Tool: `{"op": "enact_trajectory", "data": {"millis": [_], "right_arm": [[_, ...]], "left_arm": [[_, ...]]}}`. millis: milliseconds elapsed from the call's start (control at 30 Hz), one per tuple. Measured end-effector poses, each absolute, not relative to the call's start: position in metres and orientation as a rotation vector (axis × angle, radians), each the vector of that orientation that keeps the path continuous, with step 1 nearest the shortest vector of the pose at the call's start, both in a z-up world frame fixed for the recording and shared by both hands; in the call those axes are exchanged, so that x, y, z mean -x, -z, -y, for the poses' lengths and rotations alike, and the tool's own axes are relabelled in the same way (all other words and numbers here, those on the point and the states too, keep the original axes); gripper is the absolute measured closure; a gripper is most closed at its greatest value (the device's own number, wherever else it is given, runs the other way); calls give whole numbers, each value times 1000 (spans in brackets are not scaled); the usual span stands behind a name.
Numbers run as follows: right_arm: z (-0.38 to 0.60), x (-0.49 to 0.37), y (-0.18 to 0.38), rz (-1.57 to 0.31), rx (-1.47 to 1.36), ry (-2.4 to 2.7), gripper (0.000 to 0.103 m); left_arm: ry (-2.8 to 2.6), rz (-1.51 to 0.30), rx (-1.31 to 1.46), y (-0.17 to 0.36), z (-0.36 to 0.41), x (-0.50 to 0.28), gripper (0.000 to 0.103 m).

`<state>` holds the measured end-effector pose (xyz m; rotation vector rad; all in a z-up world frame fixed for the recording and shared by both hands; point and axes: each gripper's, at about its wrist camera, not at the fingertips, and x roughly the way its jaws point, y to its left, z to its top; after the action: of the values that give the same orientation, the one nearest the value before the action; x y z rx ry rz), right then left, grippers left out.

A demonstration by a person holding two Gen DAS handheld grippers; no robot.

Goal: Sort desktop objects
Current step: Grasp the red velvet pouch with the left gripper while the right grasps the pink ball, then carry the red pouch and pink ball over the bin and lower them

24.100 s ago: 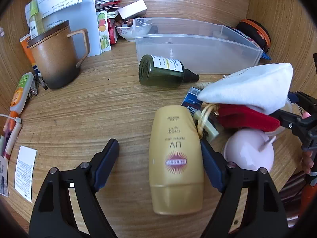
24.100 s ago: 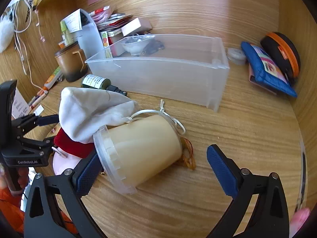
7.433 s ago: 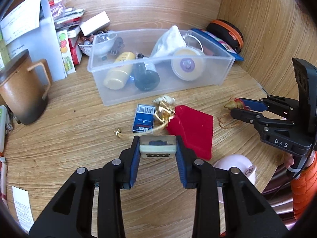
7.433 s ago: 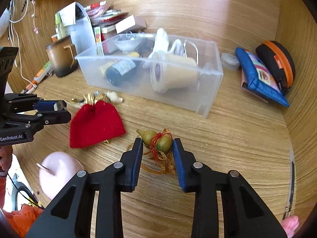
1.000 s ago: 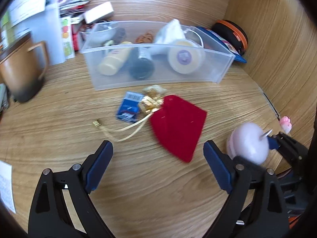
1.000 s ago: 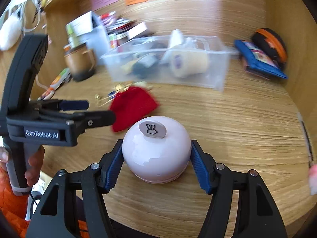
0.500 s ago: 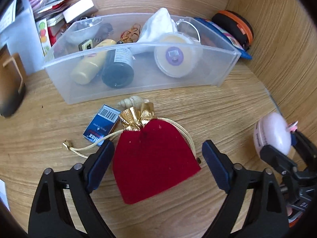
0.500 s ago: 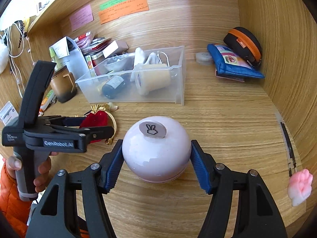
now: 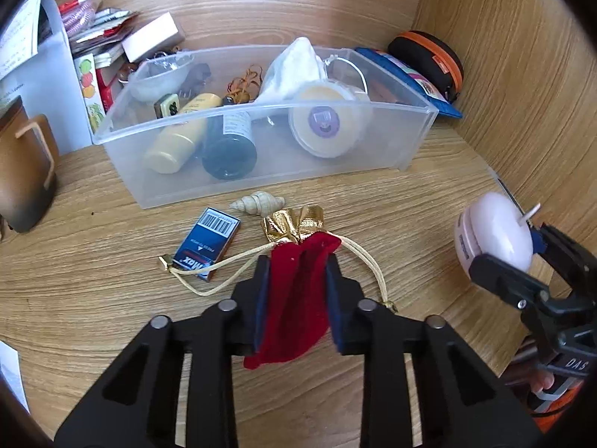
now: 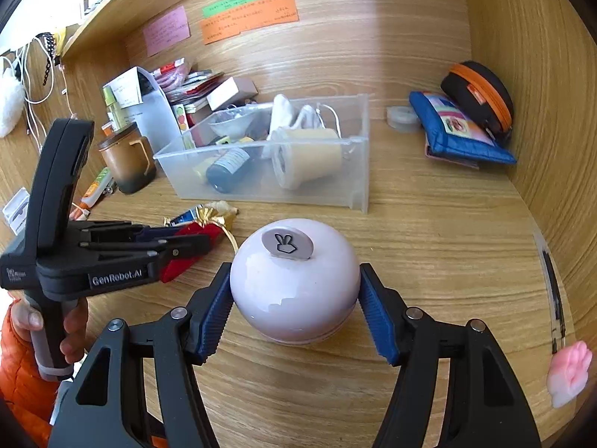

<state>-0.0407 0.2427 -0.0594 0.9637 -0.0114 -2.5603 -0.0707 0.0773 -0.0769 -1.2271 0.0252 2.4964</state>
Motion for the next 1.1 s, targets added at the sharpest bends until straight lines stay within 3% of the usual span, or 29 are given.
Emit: {"op": "enact_trajectory", "data": {"millis": [633,1100], "right_arm": [[-212,55,24,-49,-884,2549,42],[-181,100,-15,-127,-799,2523,42]], "left_arm": [[-2588,23,1025,21,-27,50,81],[-2653,35,902,-31,6,89,81]]}}
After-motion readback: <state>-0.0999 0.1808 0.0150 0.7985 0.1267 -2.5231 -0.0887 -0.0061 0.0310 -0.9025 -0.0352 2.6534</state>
